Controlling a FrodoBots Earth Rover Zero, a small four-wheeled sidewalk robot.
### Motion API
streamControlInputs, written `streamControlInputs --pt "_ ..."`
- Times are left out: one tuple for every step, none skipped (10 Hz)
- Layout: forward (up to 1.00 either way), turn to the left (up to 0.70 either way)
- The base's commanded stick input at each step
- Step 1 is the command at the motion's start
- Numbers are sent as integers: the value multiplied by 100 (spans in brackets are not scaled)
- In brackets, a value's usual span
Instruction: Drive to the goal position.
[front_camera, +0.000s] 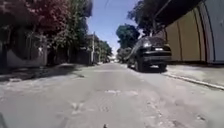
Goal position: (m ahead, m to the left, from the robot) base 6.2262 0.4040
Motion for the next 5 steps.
streamControlInputs --pt "100 0" --pt "100 0" --pt "100 0" --pt "100 0" --pt "100 0"
